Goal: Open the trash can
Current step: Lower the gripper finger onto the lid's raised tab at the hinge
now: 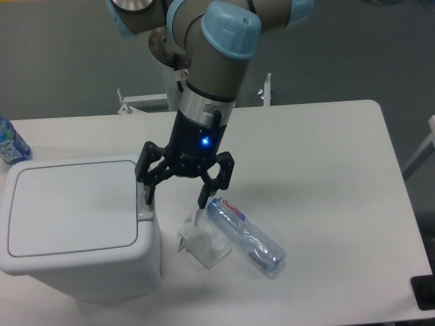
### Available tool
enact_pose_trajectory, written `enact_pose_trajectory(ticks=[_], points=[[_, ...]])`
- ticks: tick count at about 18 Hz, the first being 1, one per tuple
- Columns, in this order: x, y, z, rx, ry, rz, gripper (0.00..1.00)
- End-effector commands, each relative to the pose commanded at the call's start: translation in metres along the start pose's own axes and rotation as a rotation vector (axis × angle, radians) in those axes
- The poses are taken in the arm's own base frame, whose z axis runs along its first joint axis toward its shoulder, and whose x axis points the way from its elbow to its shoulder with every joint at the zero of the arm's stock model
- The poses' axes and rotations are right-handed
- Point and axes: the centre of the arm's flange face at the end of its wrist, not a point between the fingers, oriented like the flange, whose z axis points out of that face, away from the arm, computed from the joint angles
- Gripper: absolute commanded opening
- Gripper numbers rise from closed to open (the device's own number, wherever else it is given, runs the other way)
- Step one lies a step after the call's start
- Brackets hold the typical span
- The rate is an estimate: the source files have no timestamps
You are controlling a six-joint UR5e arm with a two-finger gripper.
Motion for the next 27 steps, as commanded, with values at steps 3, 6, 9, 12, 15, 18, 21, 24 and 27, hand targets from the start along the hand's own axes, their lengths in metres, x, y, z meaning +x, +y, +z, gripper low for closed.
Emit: enact_pose_trajectory(ticks=[3, 6, 9, 12, 15, 18, 21, 24, 27], points=[[0.0, 0.0, 0.001, -0.002, -0.001, 0.002, 1.0], [0.0, 0.0, 0.002, -0.002, -0.001, 0.002, 1.0], [0.0, 0.0, 0.003, -0.003, 0.001, 0.001, 1.0], [0.001, 0.001, 0.003, -0.004, 0.002, 0.003, 1.0], [-0.002, 0.002, 0.007, -0.012, 0.003, -0.002, 1.0], [0.0, 0.003, 0.008, -0.013, 0.002, 0.001, 1.0], [0.002, 0.002, 0.008, -0.012, 0.003, 0.005, 1.0], [0.002, 0.003, 0.01, -0.015, 0.004, 0.005, 1.0], [0.002, 0.003, 0.011, -0.015, 0.004, 0.005, 1.0]])
